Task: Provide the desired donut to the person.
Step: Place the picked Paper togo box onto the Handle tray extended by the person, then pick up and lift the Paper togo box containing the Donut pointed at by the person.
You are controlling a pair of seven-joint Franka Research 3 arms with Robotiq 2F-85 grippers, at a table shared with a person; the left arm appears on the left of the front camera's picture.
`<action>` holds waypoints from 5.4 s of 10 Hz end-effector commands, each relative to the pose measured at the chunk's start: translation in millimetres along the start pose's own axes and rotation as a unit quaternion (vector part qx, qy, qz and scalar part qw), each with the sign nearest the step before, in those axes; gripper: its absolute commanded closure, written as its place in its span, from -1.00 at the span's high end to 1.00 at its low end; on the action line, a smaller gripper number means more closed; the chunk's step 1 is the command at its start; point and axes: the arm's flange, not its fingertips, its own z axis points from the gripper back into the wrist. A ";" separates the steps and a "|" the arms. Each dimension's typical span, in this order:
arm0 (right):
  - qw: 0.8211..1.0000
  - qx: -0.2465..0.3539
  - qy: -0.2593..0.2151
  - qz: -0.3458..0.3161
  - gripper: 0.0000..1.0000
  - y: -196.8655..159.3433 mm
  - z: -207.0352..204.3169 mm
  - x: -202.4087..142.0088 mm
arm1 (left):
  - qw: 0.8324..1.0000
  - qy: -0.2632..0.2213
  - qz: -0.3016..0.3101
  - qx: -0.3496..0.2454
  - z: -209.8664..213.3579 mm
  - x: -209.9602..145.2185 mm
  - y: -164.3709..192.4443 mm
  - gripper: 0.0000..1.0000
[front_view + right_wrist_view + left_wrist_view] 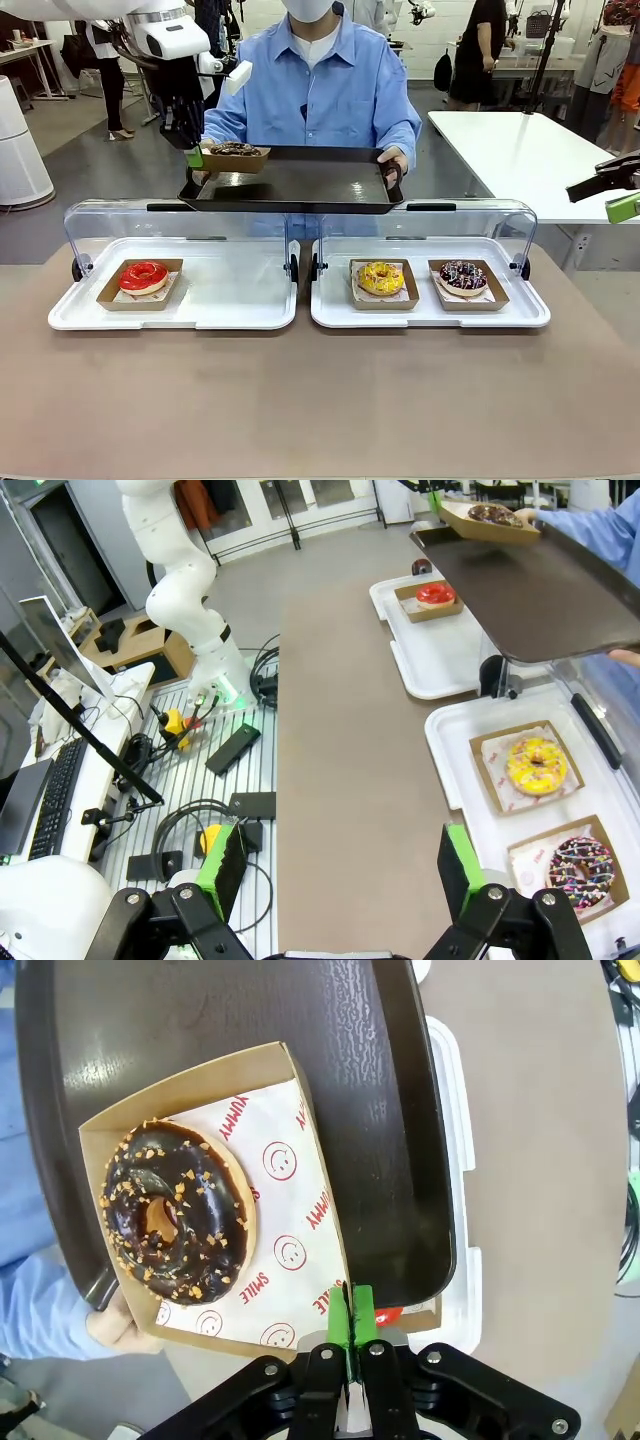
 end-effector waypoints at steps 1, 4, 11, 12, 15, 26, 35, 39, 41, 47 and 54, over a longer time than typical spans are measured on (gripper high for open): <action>1.000 0.003 -0.005 0.007 1.00 0.2 1.2 -1.2 | 1.000 -0.014 -0.008 0.008 -7.2 -4.8 -4.2 -0.97; 1.000 0.003 -0.005 0.007 1.00 0.2 1.2 -1.2 | 1.000 -0.004 0.008 0.011 -23.3 -7.0 3.1 -0.97; 1.000 0.003 -0.005 0.007 1.00 0.2 1.2 -1.2 | 1.000 0.001 0.012 0.008 -31.7 -7.1 8.1 1.00; 1.000 0.003 -0.005 0.007 1.00 0.2 1.2 -1.2 | 1.000 -0.001 0.015 0.009 -32.6 -7.5 4.6 1.00; 1.000 0.003 -0.005 0.007 1.00 0.2 1.2 -1.2 | 1.000 -0.002 0.013 0.006 -30.8 -7.5 6.4 1.00; 1.000 0.003 -0.005 0.007 1.00 0.2 1.2 -1.2 | 0.999 -0.031 0.002 0.017 12.7 -18.1 -74.3 1.00; 1.000 0.003 -0.005 0.007 1.00 0.2 1.2 -1.2 | 0.998 -0.051 0.039 0.010 9.5 -79.3 -162.5 1.00; 1.000 0.003 -0.005 0.007 1.00 0.2 1.2 -1.2 | 0.998 -0.055 0.039 0.010 9.1 -80.4 -165.6 1.00; 1.000 0.003 -0.005 0.007 1.00 0.2 1.2 -1.2 | 0.963 -0.264 0.036 0.034 51.0 -127.0 -155.5 1.00; 1.000 0.003 -0.005 0.007 1.00 0.2 1.2 -1.2 | 0.873 -0.476 0.092 0.056 28.2 -319.7 -148.1 1.00; 1.000 0.003 -0.005 0.007 1.00 0.2 1.2 -1.2 | 0.859 -0.497 0.119 0.011 -18.3 -397.4 -154.5 1.00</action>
